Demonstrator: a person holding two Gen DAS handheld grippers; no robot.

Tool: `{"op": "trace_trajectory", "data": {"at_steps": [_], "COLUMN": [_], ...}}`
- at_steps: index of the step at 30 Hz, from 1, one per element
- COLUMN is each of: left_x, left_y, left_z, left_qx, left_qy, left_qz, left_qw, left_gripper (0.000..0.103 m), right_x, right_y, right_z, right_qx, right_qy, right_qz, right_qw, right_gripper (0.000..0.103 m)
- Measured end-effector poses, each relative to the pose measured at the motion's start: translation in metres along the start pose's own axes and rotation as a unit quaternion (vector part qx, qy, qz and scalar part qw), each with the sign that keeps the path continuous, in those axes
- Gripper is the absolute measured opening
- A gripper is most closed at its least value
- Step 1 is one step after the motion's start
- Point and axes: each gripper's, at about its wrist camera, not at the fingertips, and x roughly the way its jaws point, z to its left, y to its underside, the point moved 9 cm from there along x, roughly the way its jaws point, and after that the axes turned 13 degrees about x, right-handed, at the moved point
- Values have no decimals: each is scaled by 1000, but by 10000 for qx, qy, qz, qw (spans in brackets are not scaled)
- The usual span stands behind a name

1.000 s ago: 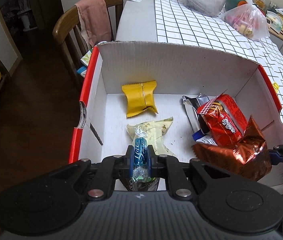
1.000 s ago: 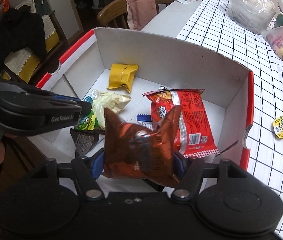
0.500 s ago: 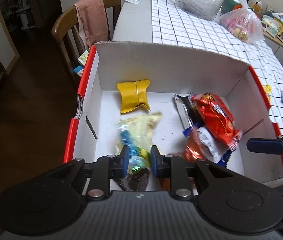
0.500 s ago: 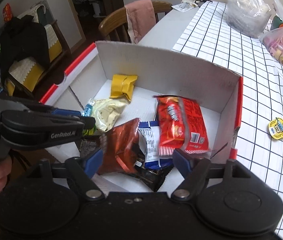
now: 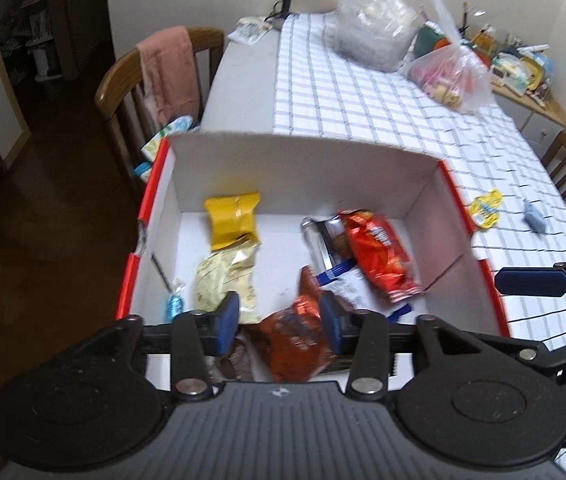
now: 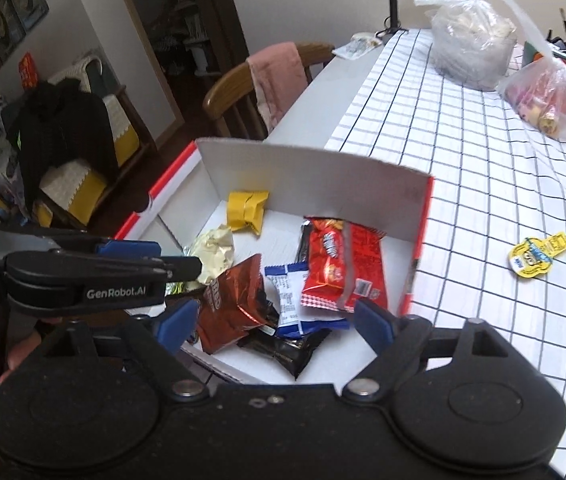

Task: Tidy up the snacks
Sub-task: 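Withdraw both tools from the box toward the yellow and light-blue packets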

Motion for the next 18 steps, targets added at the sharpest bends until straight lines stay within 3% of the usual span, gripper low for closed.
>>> {"op": "trace_trajectory", "data": {"at_steps": [5,9,13,18], "left_x": [-13,-23,-28,-27], "left_y": [-11,-20,-30,-42], "left_z": [-20,-39,-63,-102], "left_qx": [95,168,305,484], "left_qy": [73,141,259,430], "left_qz": [-210,-401,-508,-607], "left_qw": [9997,9990,9979,9961], "left_gripper": [52,65,65,70], "right_x": [-23,-40,-57,-79], "right_y": [-6,-10,-12,-12], "right_z": [-12,-29,-52,-91], "right_qx": [45,139,231,426], "right_qy": [-107,-161,-115,-23], "right_qz": [-233,-389,-551,-693], "right_qw": [9997,9990,9981,9967], "right_gripper": [92,93,101,103]}}
